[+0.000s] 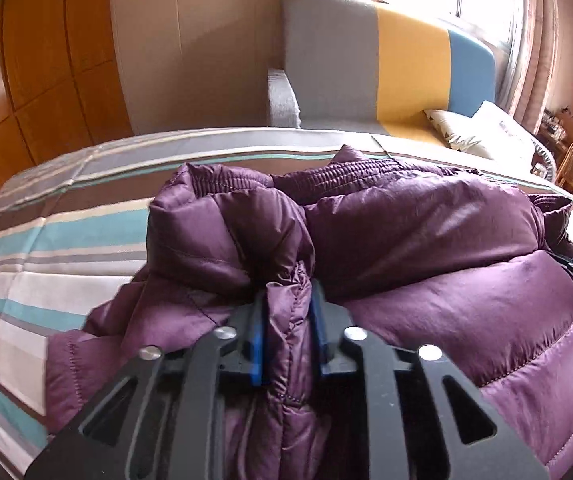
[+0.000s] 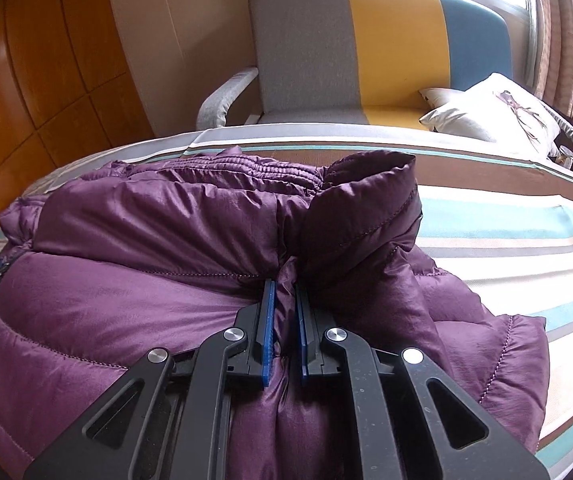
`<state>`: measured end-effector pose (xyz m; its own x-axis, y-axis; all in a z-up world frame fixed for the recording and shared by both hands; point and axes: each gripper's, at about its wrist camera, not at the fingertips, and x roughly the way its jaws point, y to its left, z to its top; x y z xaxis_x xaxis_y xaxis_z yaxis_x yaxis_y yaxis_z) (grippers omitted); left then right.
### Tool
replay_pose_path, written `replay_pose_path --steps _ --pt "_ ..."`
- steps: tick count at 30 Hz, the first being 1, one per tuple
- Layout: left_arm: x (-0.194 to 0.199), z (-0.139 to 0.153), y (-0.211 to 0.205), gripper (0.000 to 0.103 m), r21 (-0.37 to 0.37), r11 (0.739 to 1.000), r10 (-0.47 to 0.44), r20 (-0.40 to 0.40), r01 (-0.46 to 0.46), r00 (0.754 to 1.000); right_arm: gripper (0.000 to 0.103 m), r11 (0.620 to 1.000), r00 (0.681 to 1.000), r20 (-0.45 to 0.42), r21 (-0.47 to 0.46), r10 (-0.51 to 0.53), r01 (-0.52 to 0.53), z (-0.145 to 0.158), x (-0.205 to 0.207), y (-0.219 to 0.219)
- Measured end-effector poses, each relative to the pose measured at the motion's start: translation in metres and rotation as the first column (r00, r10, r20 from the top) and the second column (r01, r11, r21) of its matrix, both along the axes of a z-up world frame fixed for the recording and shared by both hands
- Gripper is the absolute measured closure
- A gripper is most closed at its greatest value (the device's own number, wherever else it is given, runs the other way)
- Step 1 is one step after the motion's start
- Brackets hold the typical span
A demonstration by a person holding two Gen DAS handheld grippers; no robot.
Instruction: Fold large clothes
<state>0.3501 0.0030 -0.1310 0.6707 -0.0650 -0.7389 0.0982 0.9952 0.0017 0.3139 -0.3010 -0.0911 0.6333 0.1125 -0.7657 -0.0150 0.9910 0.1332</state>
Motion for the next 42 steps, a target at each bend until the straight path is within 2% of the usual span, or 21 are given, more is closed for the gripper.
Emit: replay_pose_path --steps 2,3,5,8,10,13,17,19,22,26,29,32,35,42 --pt "-0.004 0.009 -0.001 0.054 -0.007 1.000 0.028 0.002 -0.028 1.000 0.095 1.000 1.000 0.003 -0.006 -0.001 0.001 0.001 0.000 0.000" --pt "-0.008 0.017 0.000 0.049 -0.049 0.998 0.031 0.010 -0.030 0.999 0.095 1.000 1.000 0.004 -0.009 -0.001 0.001 0.000 0.000 0.000" --pt "-0.013 0.032 -0.004 0.049 -0.100 0.994 0.046 0.018 -0.044 0.999 0.095 1.000 1.000 0.005 -0.010 -0.001 0.001 0.001 0.001 0.000" --pt "-0.010 0.048 -0.016 0.035 -0.133 0.990 0.053 0.027 -0.049 0.998 0.095 1.000 1.000 0.006 -0.008 -0.002 0.002 0.001 0.000 0.000" --pt "-0.004 0.056 -0.028 0.030 -0.120 0.991 0.067 0.039 -0.062 0.997 0.095 1.000 1.000 0.007 -0.008 -0.003 0.003 0.001 0.001 0.000" --pt "0.012 0.053 -0.043 0.023 -0.057 0.991 0.124 0.040 -0.122 0.991 0.095 1.000 1.000 0.008 -0.001 -0.005 0.005 0.001 0.001 -0.001" --pt "0.036 0.012 -0.051 0.018 -0.007 0.990 0.142 -0.060 -0.143 0.988 0.095 1.000 1.000 0.012 0.007 -0.005 0.005 0.001 0.001 -0.003" --pt "0.031 0.002 -0.053 0.018 -0.002 0.989 0.146 -0.020 -0.146 0.989 0.093 1.000 1.000 0.014 0.013 -0.005 0.005 0.001 0.000 -0.006" --pt "0.029 -0.001 -0.056 0.018 0.019 0.989 0.149 -0.012 -0.149 0.989 0.093 1.000 1.000 0.012 0.018 -0.005 0.005 0.000 0.001 -0.007" --pt "0.025 -0.003 -0.053 0.018 0.001 0.989 0.147 -0.012 -0.147 0.989 0.090 1.000 1.000 0.014 0.000 -0.001 0.001 0.005 -0.001 -0.005" --pt "0.024 -0.003 -0.051 0.018 -0.011 0.989 0.146 -0.011 -0.146 0.989 0.090 1.000 1.000 -0.005 -0.009 -0.008 0.008 0.019 -0.005 -0.003" --pt "0.021 -0.004 -0.048 0.018 -0.018 0.989 0.146 -0.008 -0.146 0.989 0.090 1.000 0.997 0.075 0.002 -0.001 0.001 0.050 -0.016 0.011" --pt "0.021 -0.005 -0.048 0.017 -0.015 0.989 0.147 -0.006 -0.147 0.989 0.090 0.999 0.994 0.105 -0.015 0.036 -0.034 0.060 -0.009 0.031" --pt "0.021 -0.005 -0.043 0.016 -0.034 0.989 0.147 -0.005 -0.147 0.989 0.090 1.000 1.000 -0.002 -0.016 0.005 -0.005 0.020 0.031 0.049"
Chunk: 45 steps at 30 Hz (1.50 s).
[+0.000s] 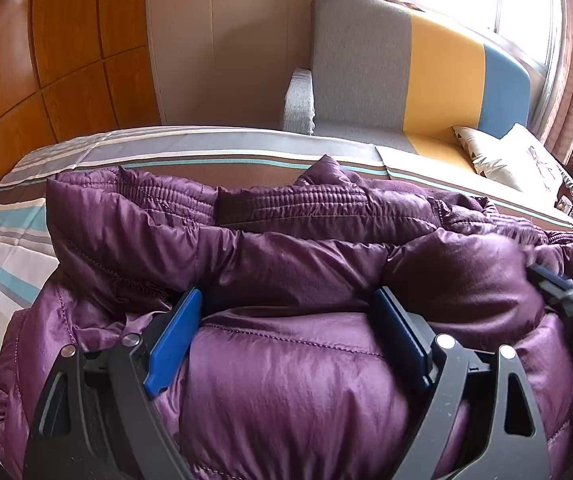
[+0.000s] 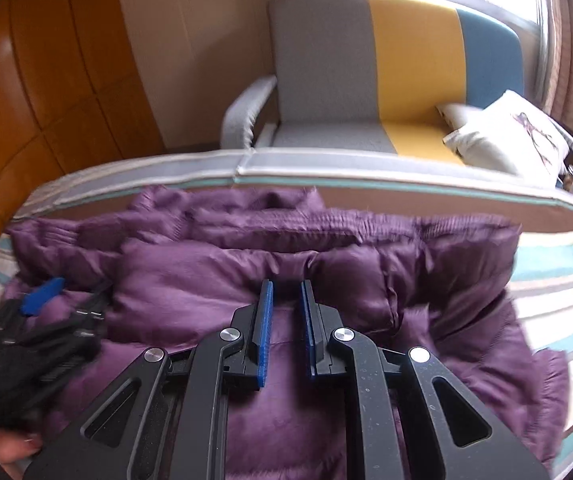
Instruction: Fold large clothes
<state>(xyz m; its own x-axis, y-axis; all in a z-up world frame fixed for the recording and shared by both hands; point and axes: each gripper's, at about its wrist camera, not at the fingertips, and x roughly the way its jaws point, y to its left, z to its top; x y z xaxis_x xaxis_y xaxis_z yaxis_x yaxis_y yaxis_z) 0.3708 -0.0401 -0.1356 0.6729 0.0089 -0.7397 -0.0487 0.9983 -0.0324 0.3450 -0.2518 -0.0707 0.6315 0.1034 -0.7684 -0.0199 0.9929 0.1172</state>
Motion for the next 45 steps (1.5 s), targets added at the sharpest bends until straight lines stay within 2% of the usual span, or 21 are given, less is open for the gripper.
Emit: replay_pose_path --steps 5,14,17,19,20,22,23,25,28,30,34,38,40,43,45 --pt "0.002 -0.002 -0.001 0.016 0.012 1.000 0.002 -0.002 -0.001 1.000 0.090 1.000 1.000 0.004 -0.007 -0.029 0.029 -0.019 0.000 0.000" --pt "-0.004 0.010 0.001 0.014 0.002 0.999 -0.035 -0.022 0.035 0.999 0.090 0.999 0.999 0.004 -0.012 -0.034 0.034 -0.020 -0.001 0.002" --pt "-0.012 0.023 0.010 0.013 0.070 0.997 -0.036 0.020 0.035 0.999 0.090 0.999 0.999 0.006 -0.012 -0.035 0.035 -0.019 -0.001 0.002" --pt "-0.016 0.031 0.023 0.009 0.140 0.990 0.020 0.069 -0.030 0.997 0.090 0.999 0.999 0.007 -0.011 -0.036 0.036 -0.019 -0.001 0.002" --pt "-0.016 0.030 0.033 0.008 0.145 0.987 0.051 0.080 -0.063 0.995 0.090 0.999 0.999 0.008 -0.010 -0.036 0.036 -0.020 -0.001 0.002" --pt "-0.012 0.020 0.050 0.008 0.120 0.986 0.110 0.050 -0.115 0.993 0.090 0.999 0.999 0.008 -0.012 -0.036 0.036 -0.020 -0.001 0.002" --pt "-0.007 0.007 0.061 0.006 0.071 0.988 0.139 0.002 -0.139 0.990 0.090 0.999 0.999 0.009 -0.014 -0.036 0.036 -0.020 -0.001 0.002" --pt "-0.002 -0.003 0.068 0.006 0.014 0.990 0.140 -0.023 -0.139 0.990 0.090 0.999 0.999 0.011 -0.018 -0.036 0.036 -0.020 -0.002 0.002" --pt "0.004 -0.008 0.064 0.005 0.030 0.991 0.128 -0.038 -0.127 0.991 0.090 0.999 0.999 0.012 -0.017 -0.036 0.036 -0.020 -0.002 0.003" --pt "0.004 -0.010 0.066 0.005 0.013 0.992 0.126 -0.043 -0.126 0.991 0.090 0.999 0.999 0.011 -0.010 -0.034 0.034 -0.020 -0.002 0.002" --pt "0.002 -0.007 0.074 0.003 0.006 0.991 0.135 -0.047 -0.135 0.990 0.090 0.993 0.999 0.040 0.116 -0.029 0.024 -0.009 -0.012 -0.017" --pt "-0.013 0.004 0.074 0.002 0.021 0.991 0.135 -0.044 -0.134 0.990 0.090 0.990 0.992 0.088 0.119 -0.089 0.078 0.011 -0.031 -0.051" --pt "-0.021 0.009 0.075 0.002 0.037 0.988 0.147 -0.017 -0.147 0.989 0.090 0.984 0.986 0.092 0.125 -0.136 0.124 0.012 -0.035 -0.069" --pt "-0.021 0.000 0.075 0.002 0.051 0.987 0.156 -0.022 -0.155 0.987 0.090 0.977 0.981 0.048 0.116 -0.187 0.180 -0.002 -0.032 -0.092" --pt "-0.019 -0.005 0.074 0.002 0.045 0.987 0.155 -0.031 -0.154 0.987 0.090 0.963 0.979 -0.003 0.177 -0.204 0.201 -0.020 -0.029 -0.104"
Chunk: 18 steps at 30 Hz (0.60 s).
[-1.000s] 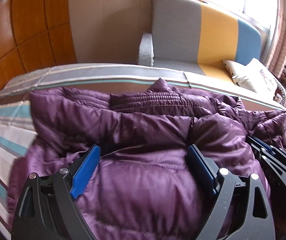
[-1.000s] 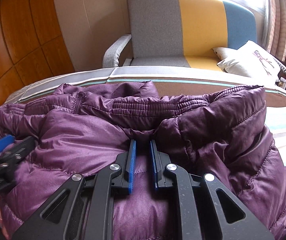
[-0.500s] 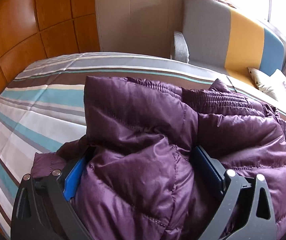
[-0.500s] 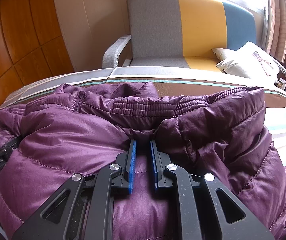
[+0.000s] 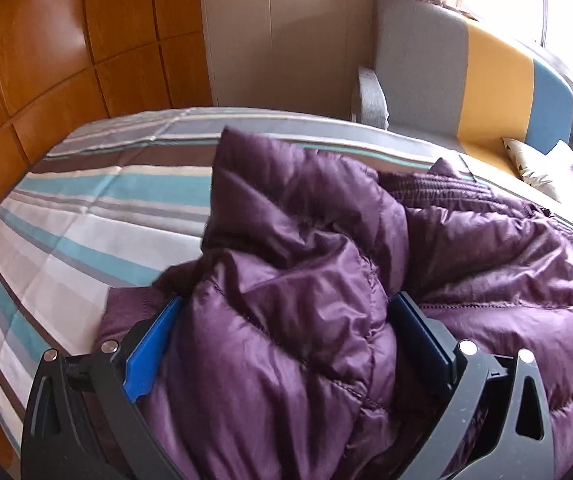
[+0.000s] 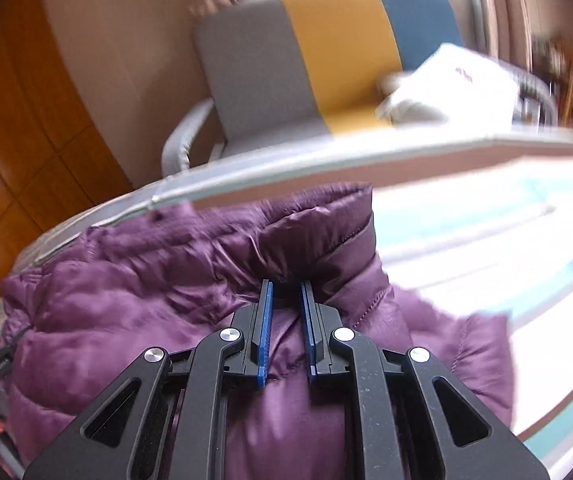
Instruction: Fold large clothes
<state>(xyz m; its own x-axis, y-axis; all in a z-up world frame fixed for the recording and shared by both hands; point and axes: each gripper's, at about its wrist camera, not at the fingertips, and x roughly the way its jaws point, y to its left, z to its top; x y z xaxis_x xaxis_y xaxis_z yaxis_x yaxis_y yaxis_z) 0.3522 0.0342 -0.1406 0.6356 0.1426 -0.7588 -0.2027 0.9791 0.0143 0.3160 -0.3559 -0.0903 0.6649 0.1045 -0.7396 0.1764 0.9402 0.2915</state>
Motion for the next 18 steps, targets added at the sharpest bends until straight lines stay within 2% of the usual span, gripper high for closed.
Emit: replay_pose_path --steps 2,8,13,18 --pt "0.002 -0.003 0.000 0.002 -0.014 1.000 -0.004 -0.002 0.004 1.000 0.090 1.000 1.000 0.004 0.021 -0.012 0.012 -0.007 0.001 -0.004" --pt "0.003 -0.006 0.006 0.002 -0.051 0.999 -0.006 -0.011 0.005 1.000 0.090 1.000 1.000 -0.003 0.001 -0.013 0.013 -0.011 0.002 0.001" --pt "-0.019 0.011 0.017 0.002 -0.110 0.993 -0.033 0.010 0.034 0.999 0.090 1.000 0.999 0.045 -0.019 0.020 -0.019 0.019 -0.021 0.013" --pt "-0.067 0.027 0.040 0.002 -0.129 0.991 0.043 0.090 -0.031 0.995 0.090 0.995 0.992 0.082 0.006 0.097 -0.098 0.041 -0.065 0.042"
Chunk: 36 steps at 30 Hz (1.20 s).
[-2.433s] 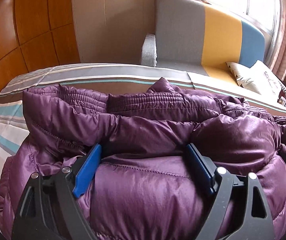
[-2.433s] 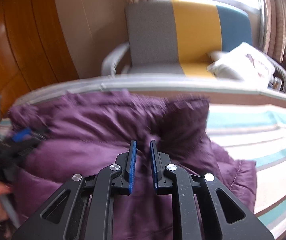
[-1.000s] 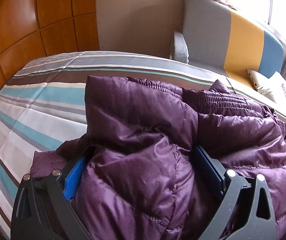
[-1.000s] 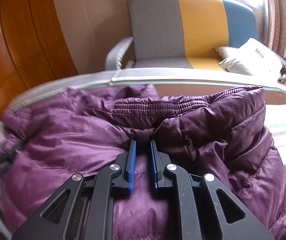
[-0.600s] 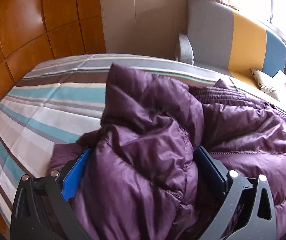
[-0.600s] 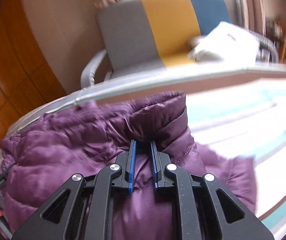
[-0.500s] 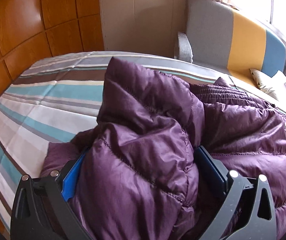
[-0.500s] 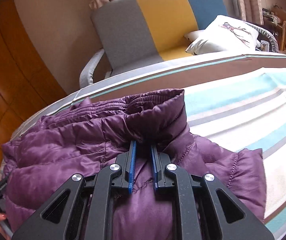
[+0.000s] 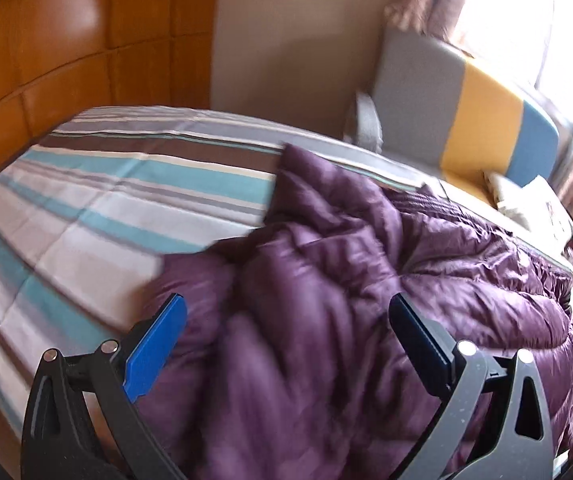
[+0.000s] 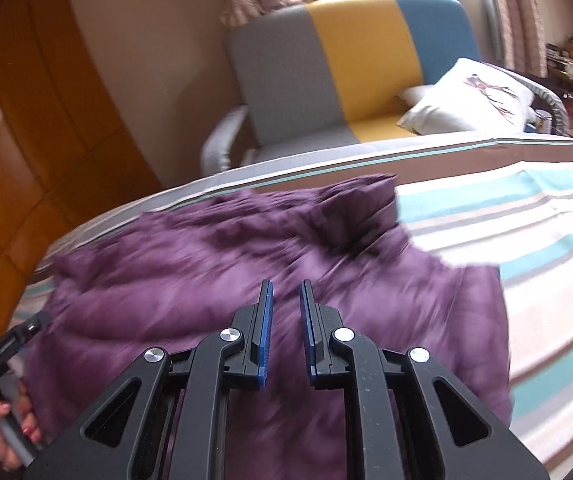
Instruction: Fold large clothes
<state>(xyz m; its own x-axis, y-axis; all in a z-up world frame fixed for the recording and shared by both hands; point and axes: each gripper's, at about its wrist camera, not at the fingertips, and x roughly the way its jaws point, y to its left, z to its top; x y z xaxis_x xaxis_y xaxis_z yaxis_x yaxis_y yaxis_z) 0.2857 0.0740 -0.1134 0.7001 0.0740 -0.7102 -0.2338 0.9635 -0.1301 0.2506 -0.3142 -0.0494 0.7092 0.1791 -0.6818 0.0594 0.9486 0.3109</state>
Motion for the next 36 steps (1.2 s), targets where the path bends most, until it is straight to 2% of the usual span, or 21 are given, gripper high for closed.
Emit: replay_pose_path --steps 7,9,12,14,19,23,28,34,36 --pt "-0.059 -0.009 0.035 0.005 -0.091 0.994 0.066 0.009 -0.065 0.998 0.090 0.991 0.993 0.038 0.063 0.113 -0.115 0.009 -0.054 0.043" --pt "-0.069 -0.015 0.041 0.014 -0.114 0.990 0.079 0.004 -0.078 0.997 0.090 0.990 0.990 0.053 0.057 0.129 -0.132 0.011 -0.065 0.054" --pt "-0.080 -0.024 0.044 0.020 -0.170 0.984 0.051 0.000 -0.051 0.999 0.090 0.985 0.983 0.075 0.024 0.169 -0.171 0.011 -0.078 0.074" --pt "-0.082 -0.029 0.042 0.026 -0.200 0.980 0.006 -0.001 -0.007 1.000 0.090 0.982 0.979 0.067 0.006 0.190 -0.191 0.010 -0.075 0.084" --pt "-0.074 -0.037 0.035 0.026 -0.293 0.955 -0.056 -0.014 0.049 0.998 0.090 0.980 0.981 -0.019 -0.044 0.194 -0.195 -0.011 -0.059 0.098" --pt "-0.074 -0.043 0.034 0.024 -0.327 0.945 -0.036 -0.012 0.030 0.999 0.090 0.974 0.979 -0.039 -0.101 0.200 -0.203 -0.032 -0.057 0.105" --pt "-0.073 -0.045 0.029 0.026 -0.349 0.937 -0.020 -0.007 0.017 1.000 0.090 0.979 0.982 -0.042 -0.080 0.184 -0.186 -0.035 -0.056 0.104" --pt "-0.074 -0.048 0.039 0.044 -0.453 0.890 0.032 -0.028 -0.041 0.999 0.090 0.982 0.984 -0.038 -0.070 0.173 -0.175 -0.033 -0.056 0.104" --pt "-0.072 -0.050 0.041 0.055 -0.488 0.872 0.033 -0.037 -0.046 0.999 0.090 0.983 0.985 -0.035 -0.066 0.169 -0.171 -0.034 -0.057 0.103"
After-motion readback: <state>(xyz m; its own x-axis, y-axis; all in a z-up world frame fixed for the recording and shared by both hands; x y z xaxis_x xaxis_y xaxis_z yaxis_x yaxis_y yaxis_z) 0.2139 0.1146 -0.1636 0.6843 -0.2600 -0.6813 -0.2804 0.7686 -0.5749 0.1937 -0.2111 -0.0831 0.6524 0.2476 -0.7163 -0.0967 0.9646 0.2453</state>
